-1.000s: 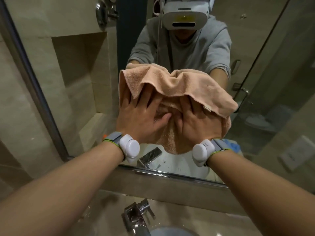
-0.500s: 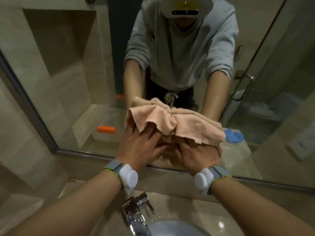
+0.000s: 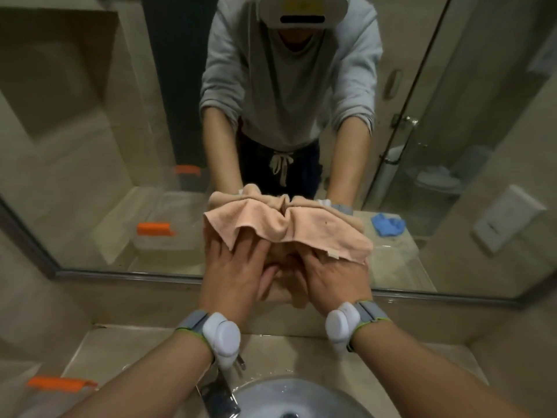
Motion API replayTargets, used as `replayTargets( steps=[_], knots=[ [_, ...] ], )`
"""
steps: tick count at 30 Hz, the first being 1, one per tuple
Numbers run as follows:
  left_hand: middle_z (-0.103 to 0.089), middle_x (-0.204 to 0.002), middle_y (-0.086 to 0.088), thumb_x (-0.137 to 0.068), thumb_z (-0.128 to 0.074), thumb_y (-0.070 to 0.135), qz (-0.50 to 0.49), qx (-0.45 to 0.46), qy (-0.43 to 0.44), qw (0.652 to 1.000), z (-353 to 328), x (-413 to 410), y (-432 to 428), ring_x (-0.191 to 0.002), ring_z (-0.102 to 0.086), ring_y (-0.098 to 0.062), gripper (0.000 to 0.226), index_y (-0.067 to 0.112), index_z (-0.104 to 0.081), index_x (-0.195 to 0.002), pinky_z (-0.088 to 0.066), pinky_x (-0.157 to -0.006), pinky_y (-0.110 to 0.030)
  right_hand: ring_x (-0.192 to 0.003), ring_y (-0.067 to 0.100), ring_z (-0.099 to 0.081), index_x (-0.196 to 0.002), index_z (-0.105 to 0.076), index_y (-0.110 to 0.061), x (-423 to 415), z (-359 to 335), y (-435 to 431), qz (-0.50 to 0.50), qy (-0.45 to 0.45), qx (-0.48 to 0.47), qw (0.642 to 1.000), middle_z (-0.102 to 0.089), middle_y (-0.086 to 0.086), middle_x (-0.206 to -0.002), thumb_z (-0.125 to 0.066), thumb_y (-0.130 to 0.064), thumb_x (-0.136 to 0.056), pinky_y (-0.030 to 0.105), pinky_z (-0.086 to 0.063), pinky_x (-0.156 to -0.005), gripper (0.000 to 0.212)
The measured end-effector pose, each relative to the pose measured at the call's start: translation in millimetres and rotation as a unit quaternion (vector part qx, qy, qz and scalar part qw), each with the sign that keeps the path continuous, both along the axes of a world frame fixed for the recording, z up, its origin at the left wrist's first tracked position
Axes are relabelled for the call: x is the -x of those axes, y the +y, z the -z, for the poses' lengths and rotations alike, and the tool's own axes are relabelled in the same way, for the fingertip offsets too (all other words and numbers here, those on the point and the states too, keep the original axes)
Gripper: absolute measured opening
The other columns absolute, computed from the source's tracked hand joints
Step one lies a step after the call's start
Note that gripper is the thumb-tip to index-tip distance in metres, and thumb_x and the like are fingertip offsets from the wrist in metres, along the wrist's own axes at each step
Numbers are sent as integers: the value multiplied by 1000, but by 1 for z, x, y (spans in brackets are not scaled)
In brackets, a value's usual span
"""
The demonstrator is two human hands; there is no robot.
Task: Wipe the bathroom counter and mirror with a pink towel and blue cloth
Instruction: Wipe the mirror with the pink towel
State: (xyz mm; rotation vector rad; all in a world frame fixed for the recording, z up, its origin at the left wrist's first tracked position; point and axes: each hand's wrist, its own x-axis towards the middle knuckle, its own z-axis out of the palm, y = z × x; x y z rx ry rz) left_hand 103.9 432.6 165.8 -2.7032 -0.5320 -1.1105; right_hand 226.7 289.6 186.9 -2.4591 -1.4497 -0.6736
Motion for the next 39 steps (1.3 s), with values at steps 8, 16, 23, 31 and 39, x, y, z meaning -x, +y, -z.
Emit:
replayTargets(
  steps=[8,16,23,31,39],
  knots=[
    [-29,-158,-7,-88,-66,52,71,-49,-38,996,-103,-47,-29,-146,-27,-44,71,25,-40,-149,12,-127,-52,-121,32,-41,-137,-48,-32,-39,-89,-42,53,-119,-81,988,-48,2,-136,-53,-52,-86,50,-52,-84,55],
    [-32,-159,-6,-94,-51,62,70,-111,-44,990,-132,-79,-41,-146,-34,-49,67,28,-43,-151,15,-126,-53,-113,34,-55,-132,-47,-31,-68,-117,-61,89,-161,-99,978,-60,3,-128,-47,-54,-91,46,-53,-79,48],
    [-34,-157,-5,-98,-43,63,86,-126,-57,987,-122,-85,-32,-139,-44,-50,62,27,-45,-149,8,-127,-55,-114,37,-58,-133,-45,-29,-73,-110,-54,77,-149,-107,980,-60,7,-129,-45,-49,-90,48,-53,-83,48],
    [-37,-155,-6,-97,-46,62,88,-132,-38,987,-107,-86,-40,-140,-44,-52,63,27,-43,-149,8,-127,-55,-107,35,-63,-129,-46,-30,-68,-90,-62,94,-110,-84,986,-63,5,-125,-45,-50,-92,44,-54,-76,42],
    [-53,-150,-17,-95,-52,54,133,-133,38,981,-47,-91,-61,-146,-28,-46,64,16,-56,-146,11,-128,-50,-99,38,-65,-122,-66,-23,-67,-11,-85,108,-78,-87,987,-69,10,-116,-59,-41,-85,47,-54,-75,41]
  ],
)
